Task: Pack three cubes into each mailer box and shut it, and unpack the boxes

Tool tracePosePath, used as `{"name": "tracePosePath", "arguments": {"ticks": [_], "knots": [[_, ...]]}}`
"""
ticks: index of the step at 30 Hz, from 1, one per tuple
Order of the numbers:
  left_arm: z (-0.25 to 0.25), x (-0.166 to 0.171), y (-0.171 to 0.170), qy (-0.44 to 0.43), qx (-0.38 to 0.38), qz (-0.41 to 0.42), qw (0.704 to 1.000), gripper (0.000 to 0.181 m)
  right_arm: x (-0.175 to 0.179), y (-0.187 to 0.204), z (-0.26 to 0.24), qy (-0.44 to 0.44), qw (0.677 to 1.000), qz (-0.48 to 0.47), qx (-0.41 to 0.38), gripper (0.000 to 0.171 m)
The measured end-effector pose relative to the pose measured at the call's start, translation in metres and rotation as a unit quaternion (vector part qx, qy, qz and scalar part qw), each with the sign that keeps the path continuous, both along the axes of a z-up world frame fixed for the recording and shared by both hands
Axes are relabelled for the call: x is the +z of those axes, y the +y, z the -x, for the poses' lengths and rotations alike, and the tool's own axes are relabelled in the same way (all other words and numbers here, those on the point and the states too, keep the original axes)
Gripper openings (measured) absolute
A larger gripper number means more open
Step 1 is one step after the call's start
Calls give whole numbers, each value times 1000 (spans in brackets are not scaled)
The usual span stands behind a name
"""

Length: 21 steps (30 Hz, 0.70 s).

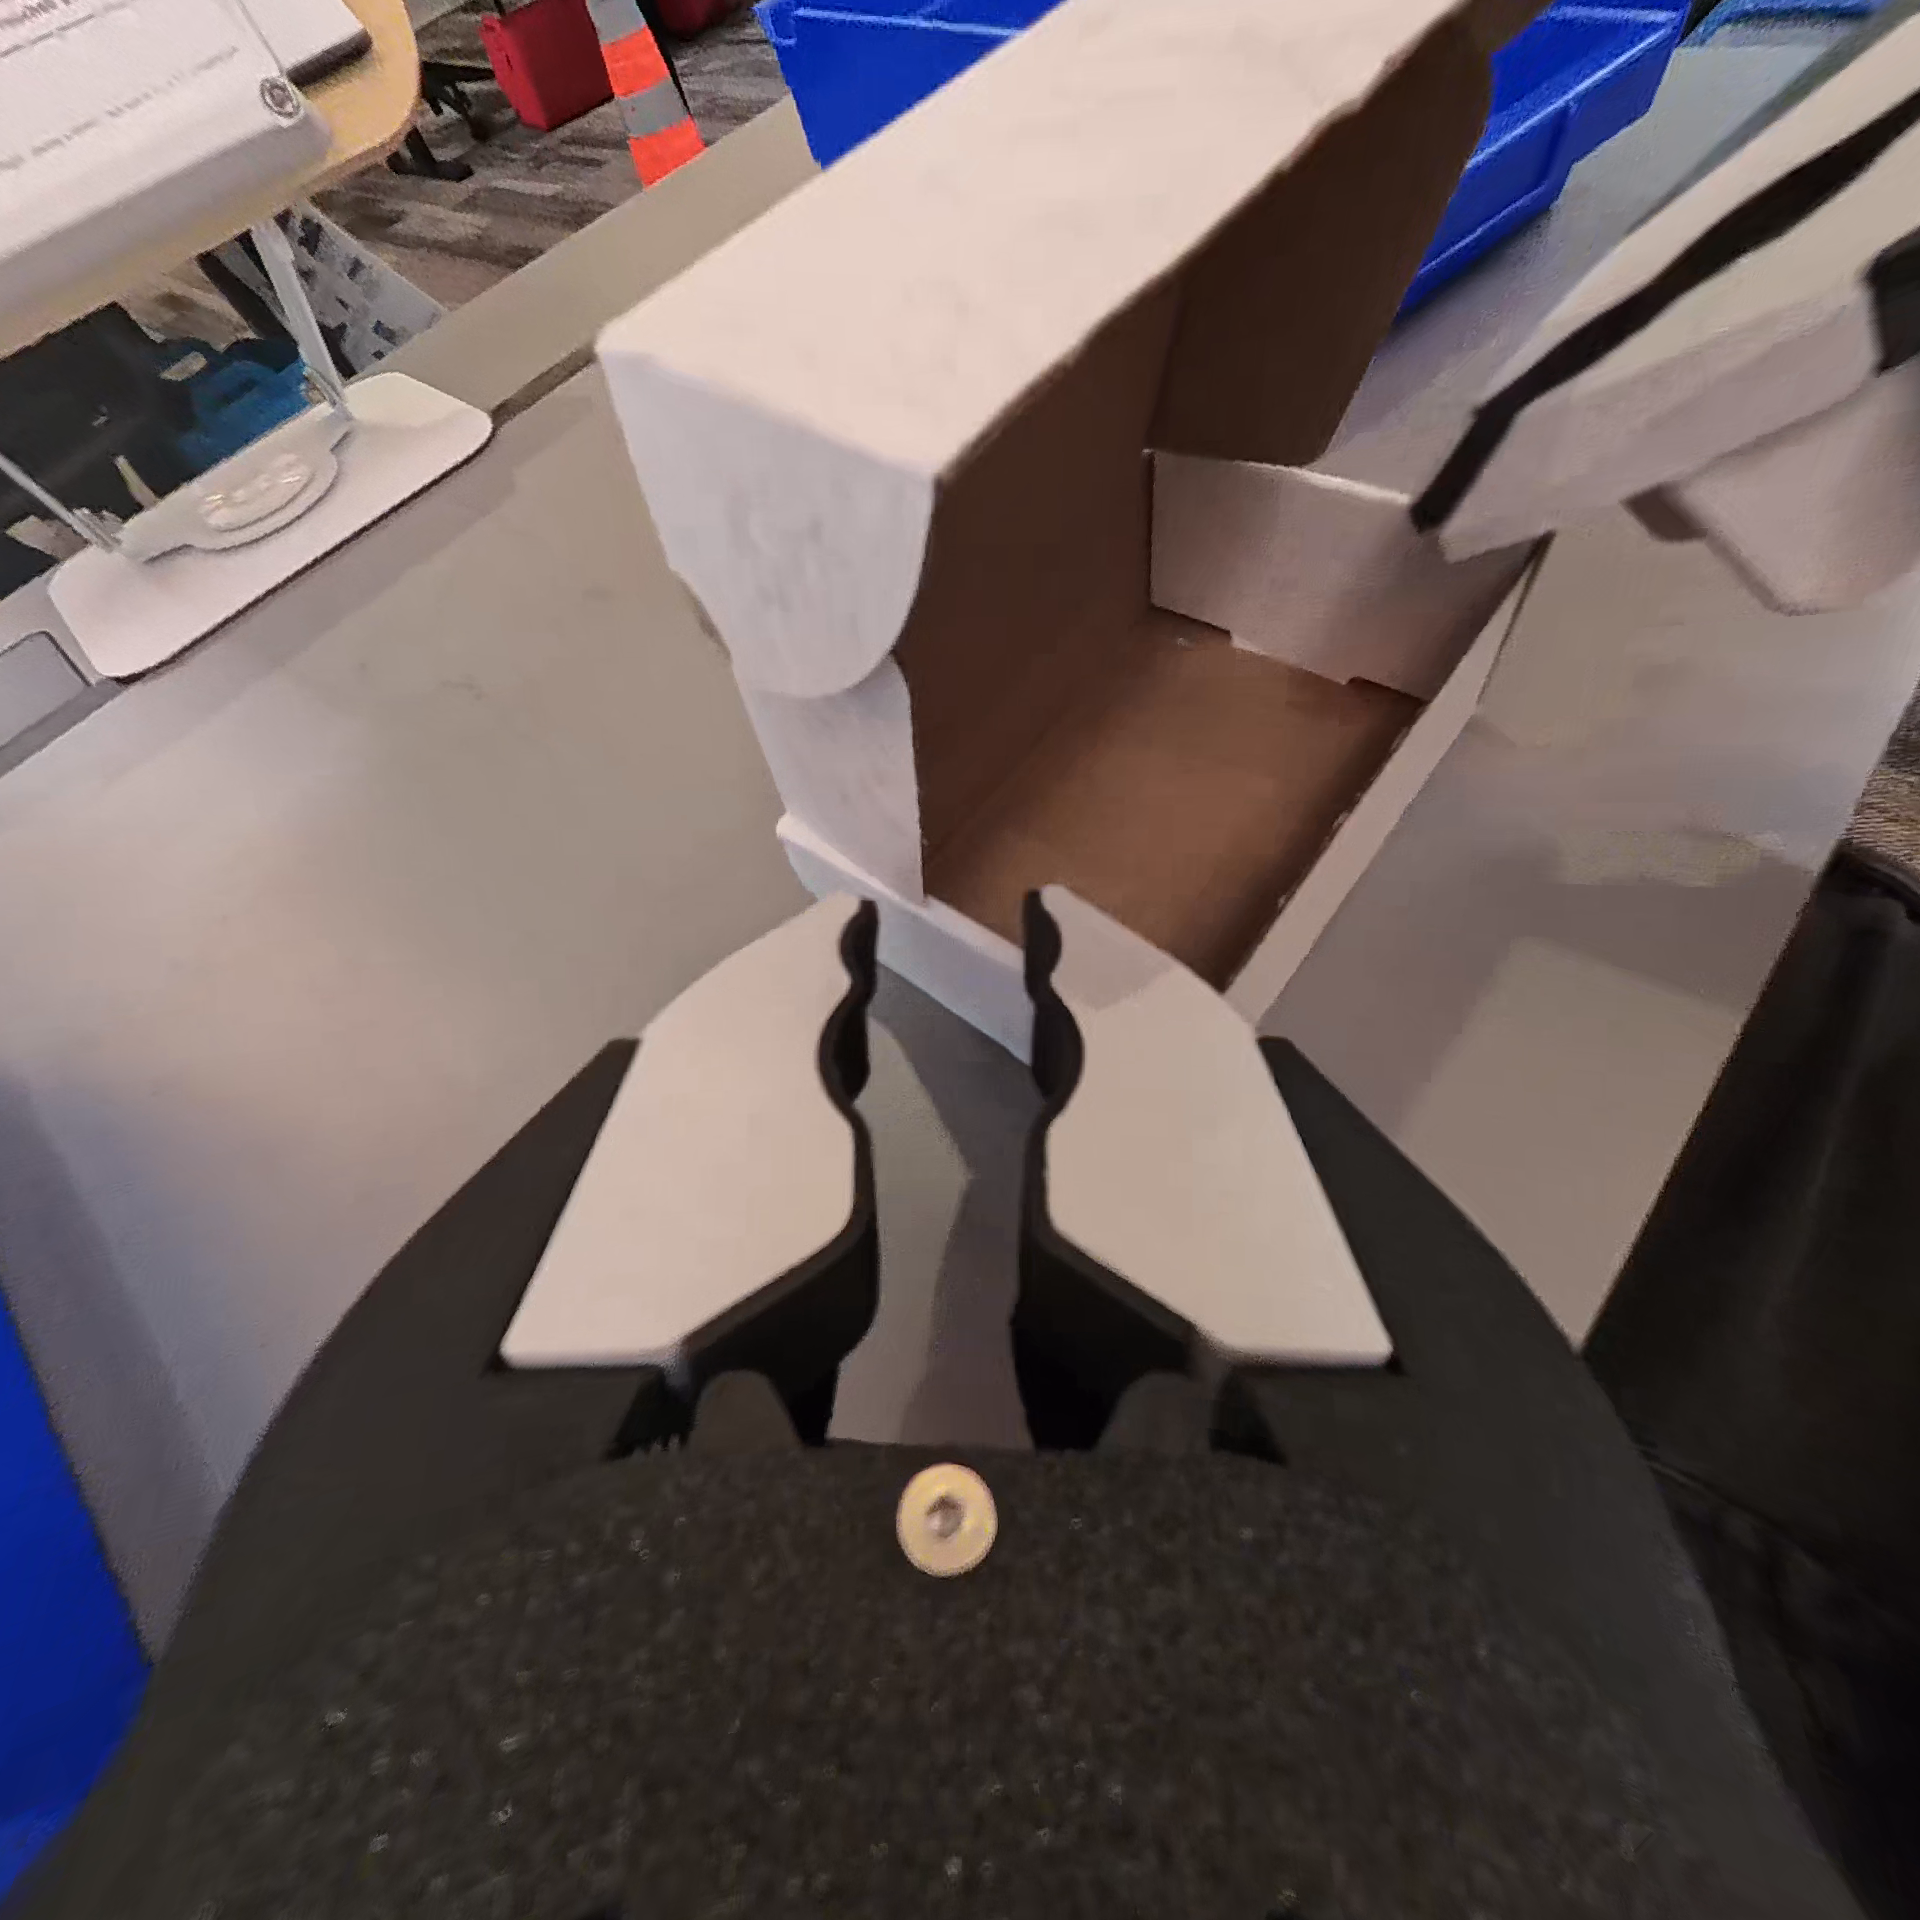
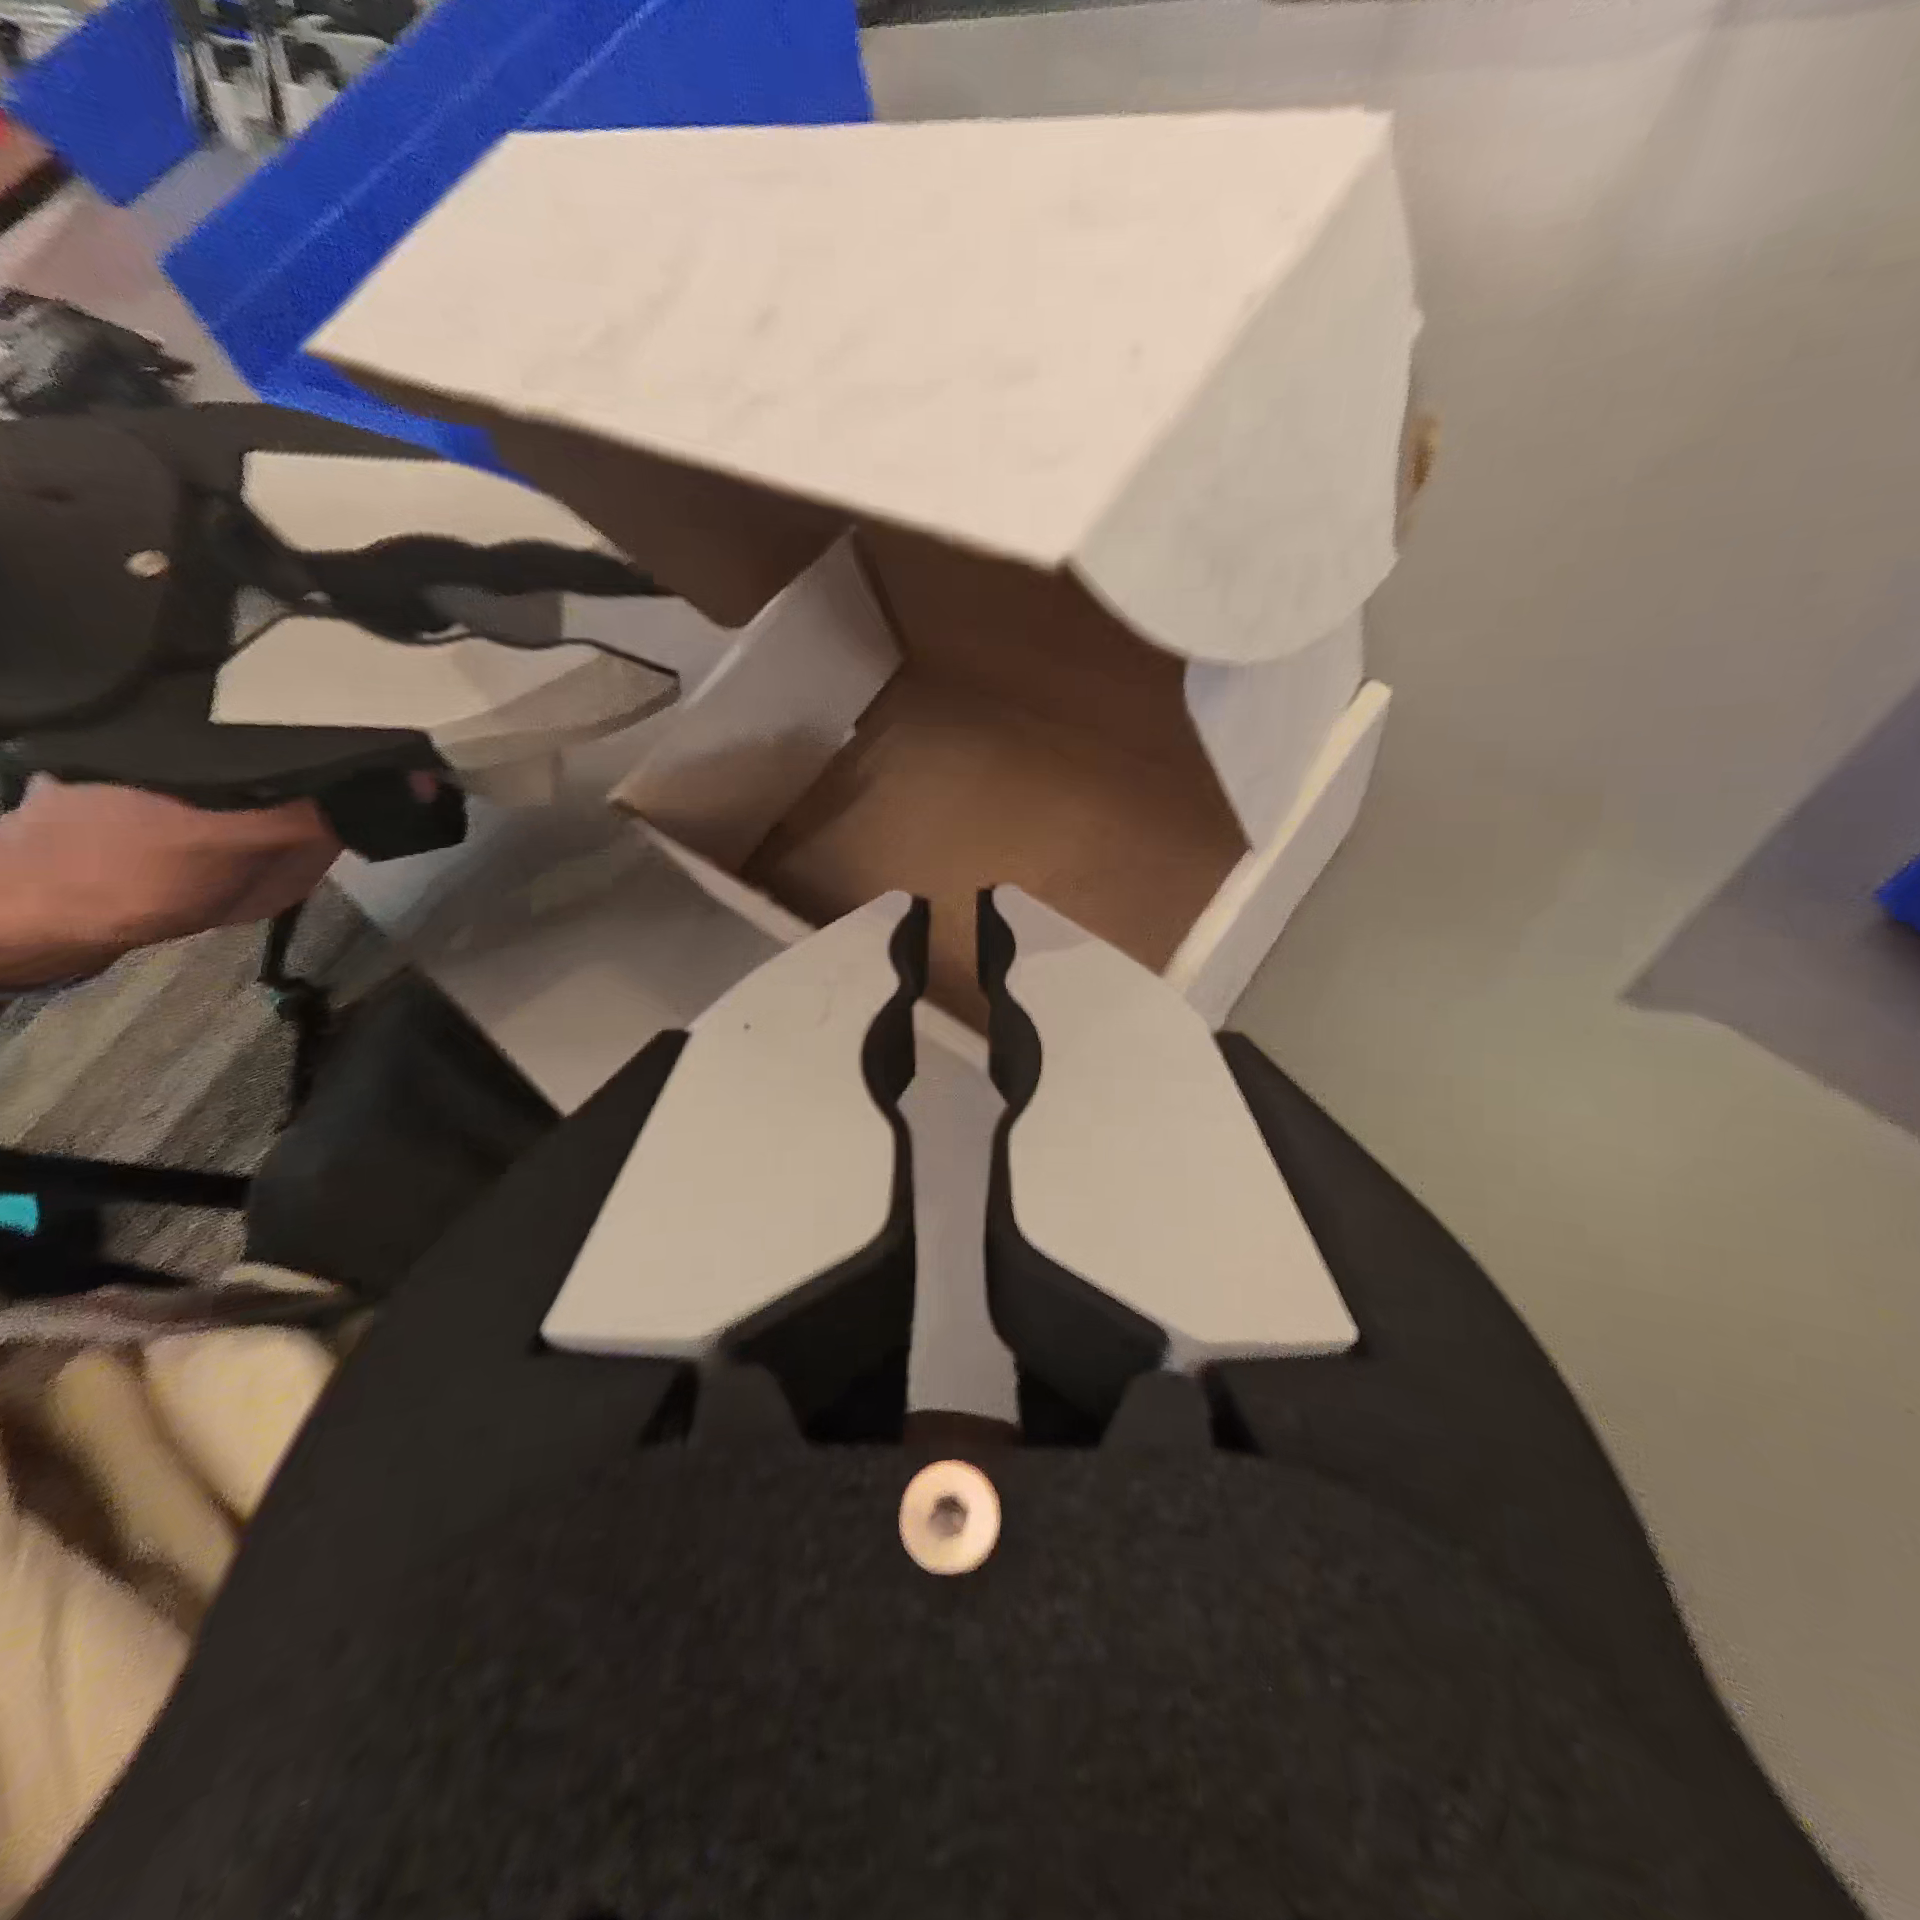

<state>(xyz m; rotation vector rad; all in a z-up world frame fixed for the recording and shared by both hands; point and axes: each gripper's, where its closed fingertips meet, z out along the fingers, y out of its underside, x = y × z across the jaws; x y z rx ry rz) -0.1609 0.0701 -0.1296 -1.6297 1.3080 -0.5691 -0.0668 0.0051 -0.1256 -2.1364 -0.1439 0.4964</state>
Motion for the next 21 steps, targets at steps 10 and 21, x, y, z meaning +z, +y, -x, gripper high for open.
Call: {"name": "tracePosePath", "arguments": {"ticks": [10,21], "knots": [[-16,14,-10,-37,-29,46,998,39,15,21,-38,-35,995,-82,-52,13],[-8,-7,-16,1,-27,45,999,39,-12,10,-29,-121,990,-50,-61,17]]}}
